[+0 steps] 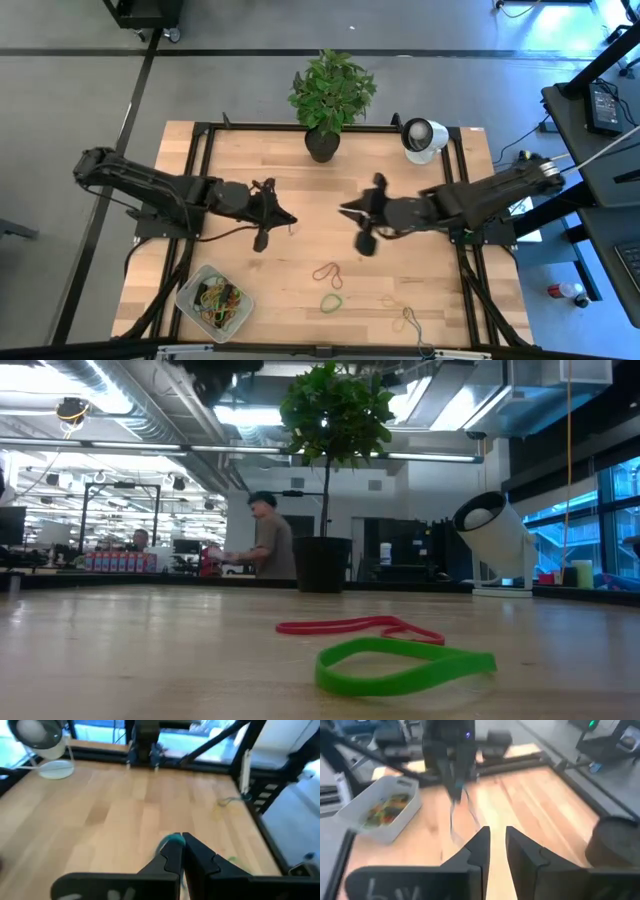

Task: Pick and place rubber bands into bin
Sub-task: Put the top blue rubber band into the gray bin

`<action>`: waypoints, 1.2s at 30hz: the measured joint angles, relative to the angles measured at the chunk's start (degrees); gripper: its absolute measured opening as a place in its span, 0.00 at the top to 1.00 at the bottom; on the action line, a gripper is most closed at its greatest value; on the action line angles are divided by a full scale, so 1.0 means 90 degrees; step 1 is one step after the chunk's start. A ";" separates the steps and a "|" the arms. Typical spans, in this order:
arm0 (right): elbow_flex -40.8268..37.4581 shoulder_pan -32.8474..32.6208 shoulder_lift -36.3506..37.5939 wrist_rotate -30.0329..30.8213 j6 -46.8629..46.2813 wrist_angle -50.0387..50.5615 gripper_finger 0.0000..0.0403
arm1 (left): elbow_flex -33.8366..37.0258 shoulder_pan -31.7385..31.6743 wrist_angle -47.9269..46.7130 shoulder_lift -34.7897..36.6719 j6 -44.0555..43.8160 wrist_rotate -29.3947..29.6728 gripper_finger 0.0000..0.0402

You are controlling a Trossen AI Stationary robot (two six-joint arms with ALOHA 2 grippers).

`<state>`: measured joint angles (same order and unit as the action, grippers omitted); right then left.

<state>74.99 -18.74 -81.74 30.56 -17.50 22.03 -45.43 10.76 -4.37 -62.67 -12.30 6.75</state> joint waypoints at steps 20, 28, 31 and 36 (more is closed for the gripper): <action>-0.4491 -0.1797 0.2890 -0.0025 -0.3878 -0.0354 0.97 | -0.2918 0.3270 -0.6539 -0.0881 -0.6240 0.0836 0.99; -0.4834 -0.2008 0.2893 -0.0090 -0.3781 -0.0663 0.98 | -0.3143 0.4327 -0.6845 -0.1674 -0.9472 -0.0025 0.99; -0.4834 -0.2006 0.2892 -0.0194 -0.3505 -0.0669 0.96 | -0.3142 0.4578 -0.6885 -0.2044 -1.0170 -0.0042 0.99; -0.4834 -0.2006 0.2893 -0.0214 -0.3358 -0.0669 0.95 | -0.3138 0.4852 -0.6967 -0.2772 -1.0931 -0.0455 0.99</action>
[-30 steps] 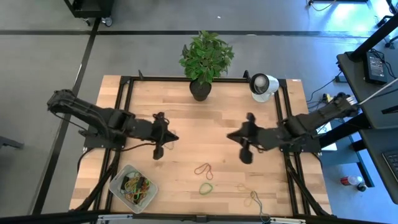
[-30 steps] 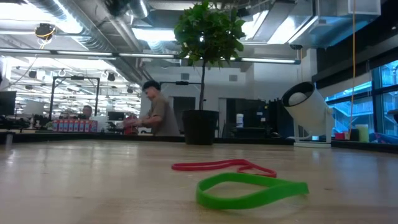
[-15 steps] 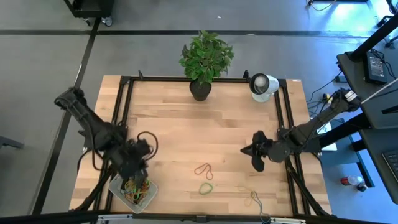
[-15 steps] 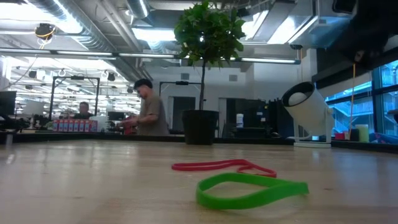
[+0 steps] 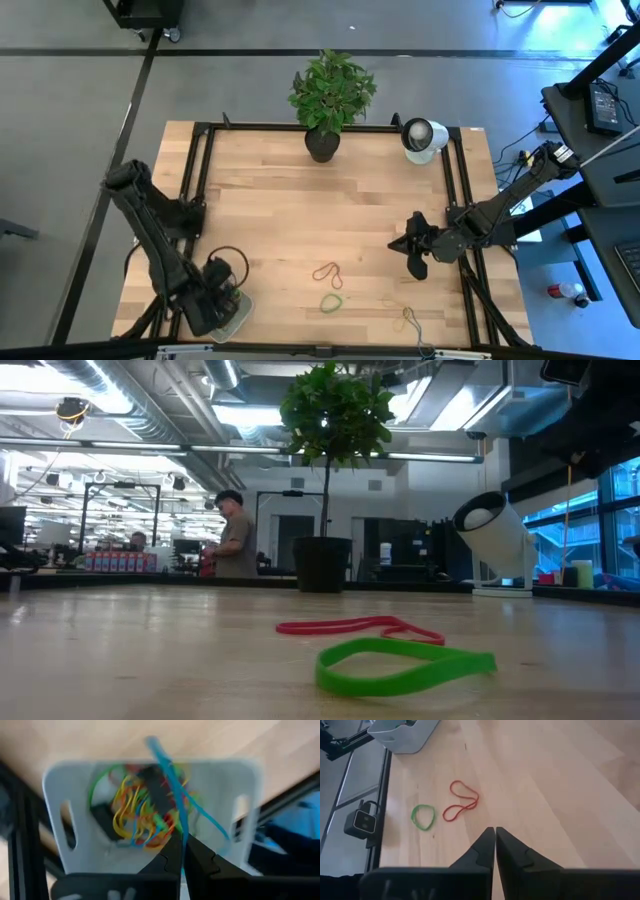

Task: Pick and place rubber bands into bin
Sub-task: Put the top blue rubber band into the gray bin, then put the red rubber band into the gray bin

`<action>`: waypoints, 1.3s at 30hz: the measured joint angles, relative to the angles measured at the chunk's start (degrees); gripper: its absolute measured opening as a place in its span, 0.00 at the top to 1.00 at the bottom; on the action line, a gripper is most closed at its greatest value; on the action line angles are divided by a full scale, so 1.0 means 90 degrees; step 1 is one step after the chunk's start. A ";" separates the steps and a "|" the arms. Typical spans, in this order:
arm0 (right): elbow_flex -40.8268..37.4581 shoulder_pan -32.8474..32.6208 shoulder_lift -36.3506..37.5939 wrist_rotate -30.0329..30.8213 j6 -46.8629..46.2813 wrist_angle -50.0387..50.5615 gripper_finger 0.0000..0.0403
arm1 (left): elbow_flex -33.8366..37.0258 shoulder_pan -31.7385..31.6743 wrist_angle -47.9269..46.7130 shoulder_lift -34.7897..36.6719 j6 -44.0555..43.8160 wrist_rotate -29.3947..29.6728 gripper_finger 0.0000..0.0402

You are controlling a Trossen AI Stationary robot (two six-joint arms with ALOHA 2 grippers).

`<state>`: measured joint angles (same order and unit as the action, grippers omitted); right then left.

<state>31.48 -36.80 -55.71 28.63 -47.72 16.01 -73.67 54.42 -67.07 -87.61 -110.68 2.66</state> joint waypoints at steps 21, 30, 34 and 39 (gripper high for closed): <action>0.0000 0.0000 -0.0002 -0.0708 -0.0311 -0.0376 0.95 | 0.0001 0.0250 -0.0093 -0.0943 -0.0628 -0.1152 0.82; 0.0000 0.0005 -0.0002 -0.0696 -0.0040 -0.0310 0.95 | 0.0005 0.0242 -0.0297 -0.0857 -0.0344 -0.0917 0.62; 0.0000 0.0004 -0.0003 -0.0439 -0.0440 -0.0638 0.98 | 0.0005 0.0232 -0.0432 -0.0612 0.0054 -0.0902 0.59; 0.0000 0.0005 -0.0042 0.0139 -0.0854 -0.0811 0.99 | 0.0005 0.0232 -0.0934 -0.0091 0.0483 -0.0630 0.59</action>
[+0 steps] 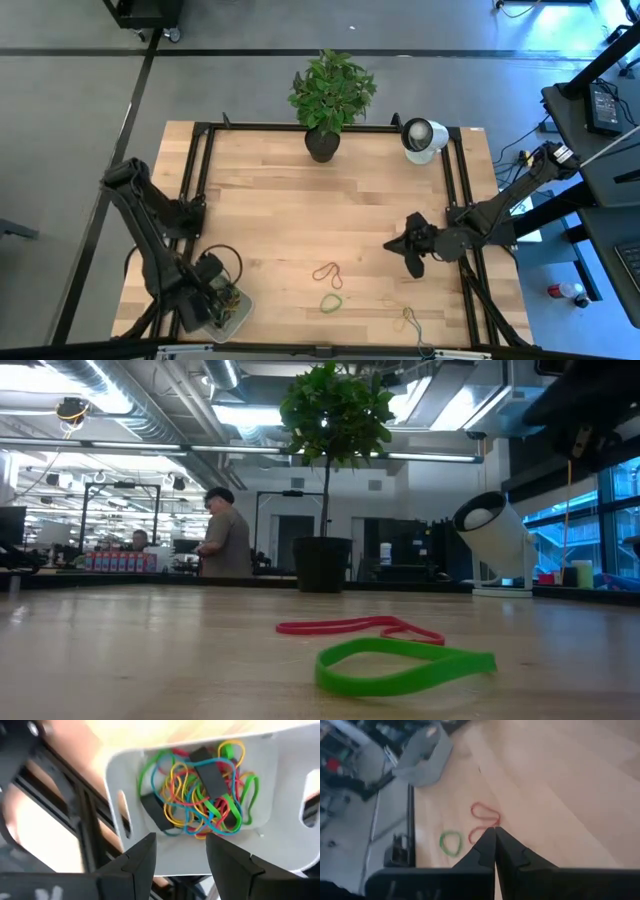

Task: Pick and place rubber bands into bin
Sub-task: Put the red rubber band into the gray bin

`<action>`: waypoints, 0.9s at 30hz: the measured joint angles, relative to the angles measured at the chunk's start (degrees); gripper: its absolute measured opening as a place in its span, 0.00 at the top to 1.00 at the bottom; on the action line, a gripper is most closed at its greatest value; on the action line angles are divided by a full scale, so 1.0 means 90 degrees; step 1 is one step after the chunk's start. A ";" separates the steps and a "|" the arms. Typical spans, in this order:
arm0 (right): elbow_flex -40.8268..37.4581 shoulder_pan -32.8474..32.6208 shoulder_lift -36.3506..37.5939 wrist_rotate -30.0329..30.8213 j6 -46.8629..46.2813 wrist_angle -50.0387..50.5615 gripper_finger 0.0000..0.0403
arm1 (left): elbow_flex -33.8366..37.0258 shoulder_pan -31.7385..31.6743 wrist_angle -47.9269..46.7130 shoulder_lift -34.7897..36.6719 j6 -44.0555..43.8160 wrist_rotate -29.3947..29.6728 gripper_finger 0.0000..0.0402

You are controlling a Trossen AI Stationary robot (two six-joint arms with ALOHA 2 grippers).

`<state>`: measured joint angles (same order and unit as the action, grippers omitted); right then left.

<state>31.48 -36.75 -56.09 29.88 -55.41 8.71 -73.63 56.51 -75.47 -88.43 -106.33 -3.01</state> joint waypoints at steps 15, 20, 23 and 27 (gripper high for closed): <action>0.2539 0.0000 -0.2819 -0.0002 0.0018 0.1639 1.00 | 0.0000 -0.0928 -0.0930 0.1395 0.2246 0.2690 0.59; 0.3821 0.0000 -0.3736 -0.0326 -0.0080 0.3179 0.99 | 0.0168 -0.1923 -0.0139 0.1352 0.4162 0.3092 0.59; 0.4447 0.0000 -0.4127 -0.0363 -0.0179 0.3918 0.98 | 0.0453 -0.2635 0.0987 0.1356 0.5424 0.3038 0.59; 0.4878 0.0000 -0.4450 -0.0379 -0.0312 0.4191 0.96 | 0.0839 -0.3407 0.2482 0.1351 0.6852 0.2627 0.59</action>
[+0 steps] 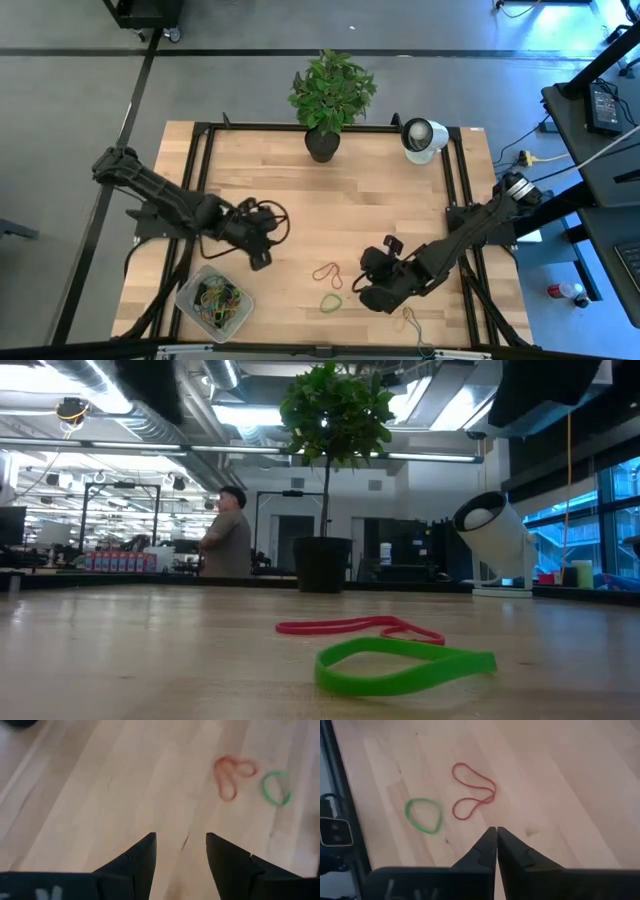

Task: Pick and place rubber bands into bin
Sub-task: Put the red rubber band into the gray bin

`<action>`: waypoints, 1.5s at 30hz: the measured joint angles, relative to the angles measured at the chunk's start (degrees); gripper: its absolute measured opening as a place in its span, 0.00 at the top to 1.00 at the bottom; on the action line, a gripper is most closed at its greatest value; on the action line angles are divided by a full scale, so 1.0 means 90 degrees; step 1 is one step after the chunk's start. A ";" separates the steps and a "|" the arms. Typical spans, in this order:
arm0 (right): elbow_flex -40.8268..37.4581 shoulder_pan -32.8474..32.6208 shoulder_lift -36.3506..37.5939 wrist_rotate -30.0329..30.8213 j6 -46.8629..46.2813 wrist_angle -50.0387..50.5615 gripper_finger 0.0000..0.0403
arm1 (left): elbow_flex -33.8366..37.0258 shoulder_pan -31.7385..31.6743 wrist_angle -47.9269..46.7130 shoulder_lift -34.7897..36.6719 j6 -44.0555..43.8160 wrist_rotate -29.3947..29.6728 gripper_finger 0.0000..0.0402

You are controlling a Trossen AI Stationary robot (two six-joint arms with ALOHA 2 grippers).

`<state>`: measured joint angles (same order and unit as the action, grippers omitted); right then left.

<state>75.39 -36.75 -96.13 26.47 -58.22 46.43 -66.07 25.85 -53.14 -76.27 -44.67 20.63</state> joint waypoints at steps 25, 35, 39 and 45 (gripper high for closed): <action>0.0010 0.0072 -0.0717 0.0089 -0.0170 -0.0185 0.91 | 0.0637 -0.0635 0.1090 -0.0015 0.0429 -0.0237 0.59; 0.0010 0.0187 -0.0717 0.0103 -0.0168 -0.0497 0.76 | 0.0637 -0.0635 0.1124 -0.0015 0.0311 -0.0225 0.59; 0.0010 0.0189 -0.0788 0.0120 -0.0132 -0.0522 0.70 | 0.0637 -0.0635 0.1126 -0.0015 0.0196 -0.0225 0.59; 0.0008 0.0192 -0.1289 0.0112 0.0755 -0.1168 0.68 | 0.0637 -0.0635 0.1159 -0.0015 0.0192 -0.0242 0.59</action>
<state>75.46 -35.03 -107.74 27.48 -51.42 35.92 -60.34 20.14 -42.71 -76.40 -42.94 18.46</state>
